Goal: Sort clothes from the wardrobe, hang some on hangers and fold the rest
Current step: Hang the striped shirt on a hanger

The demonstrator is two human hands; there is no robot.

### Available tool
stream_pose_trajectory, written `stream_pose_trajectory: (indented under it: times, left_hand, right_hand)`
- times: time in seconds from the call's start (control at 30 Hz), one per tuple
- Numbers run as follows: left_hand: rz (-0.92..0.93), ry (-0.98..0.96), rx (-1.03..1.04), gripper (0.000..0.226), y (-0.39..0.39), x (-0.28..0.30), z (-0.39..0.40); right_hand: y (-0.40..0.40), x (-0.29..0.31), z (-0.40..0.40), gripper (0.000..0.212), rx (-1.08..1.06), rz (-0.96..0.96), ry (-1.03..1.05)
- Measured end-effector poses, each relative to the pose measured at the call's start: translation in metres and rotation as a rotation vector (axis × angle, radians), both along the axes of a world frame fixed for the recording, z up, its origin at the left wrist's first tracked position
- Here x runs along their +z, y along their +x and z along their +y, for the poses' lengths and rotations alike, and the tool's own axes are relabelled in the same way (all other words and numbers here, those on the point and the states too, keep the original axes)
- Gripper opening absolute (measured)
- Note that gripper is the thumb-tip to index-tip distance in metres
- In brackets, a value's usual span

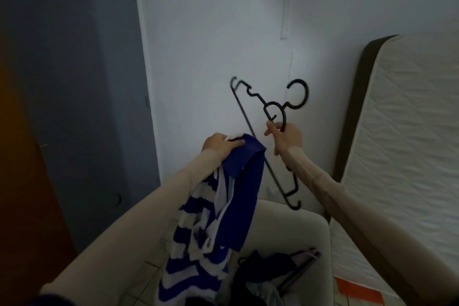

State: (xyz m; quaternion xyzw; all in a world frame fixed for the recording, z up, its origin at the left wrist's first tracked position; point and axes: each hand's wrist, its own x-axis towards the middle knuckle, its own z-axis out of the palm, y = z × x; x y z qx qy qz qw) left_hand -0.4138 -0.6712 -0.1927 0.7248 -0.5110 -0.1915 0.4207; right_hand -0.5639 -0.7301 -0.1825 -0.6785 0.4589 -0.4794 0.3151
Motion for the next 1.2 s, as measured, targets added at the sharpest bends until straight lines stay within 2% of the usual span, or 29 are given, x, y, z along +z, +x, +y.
stream_pose_trajectory:
  times: [0.13, 0.27, 0.37, 0.5, 0.63, 0.77, 0.87, 1.03, 1.2]
  left_hand:
    - [-0.078, 0.158, -0.025, 0.081, 0.009, 0.002, 0.013]
    - [-0.375, 0.279, -0.115, 0.108, 0.02, 0.001, 0.023]
    - [-0.583, 0.362, -0.085, 0.098, 0.026, -0.002, 0.026]
    - [-0.667, 0.464, -0.08, 0.096, 0.027, -0.005, 0.029]
    - [-0.748, 0.345, -0.084, 0.076, 0.035, -0.006, 0.029]
    - [-0.671, 0.232, -0.102, 0.055, 0.038, 0.0, 0.024]
    - [-0.62, 0.155, -0.077, 0.046, 0.041, 0.002, 0.024]
    - [-0.9, -0.017, 0.119, 0.053, 0.048, 0.013, 0.027]
    - [-0.986, -0.143, 0.221, 0.047, 0.048, 0.038, 0.03]
  right_hand:
    - [0.009, -0.005, 0.008, 0.031, 0.018, -0.251, -0.057]
    - [0.016, 0.008, 0.02, 0.021, 0.198, -0.505, 0.054]
    - [0.022, 0.012, 0.024, 0.018, 0.229, -0.576, 0.092]
    - [0.029, 0.006, 0.021, 0.016, 0.23, -0.585, 0.168]
    - [0.031, 0.0, 0.023, 0.015, 0.25, -0.632, 0.223]
    - [0.038, -0.005, 0.025, 0.021, 0.233, -0.568, 0.187]
    - [0.04, -0.005, 0.025, 0.025, 0.271, -0.638, 0.217]
    - [0.037, -0.008, 0.028, 0.03, 0.315, -0.556, 0.358]
    - [0.038, -0.01, 0.029, 0.02, 0.32, -0.781, 0.446]
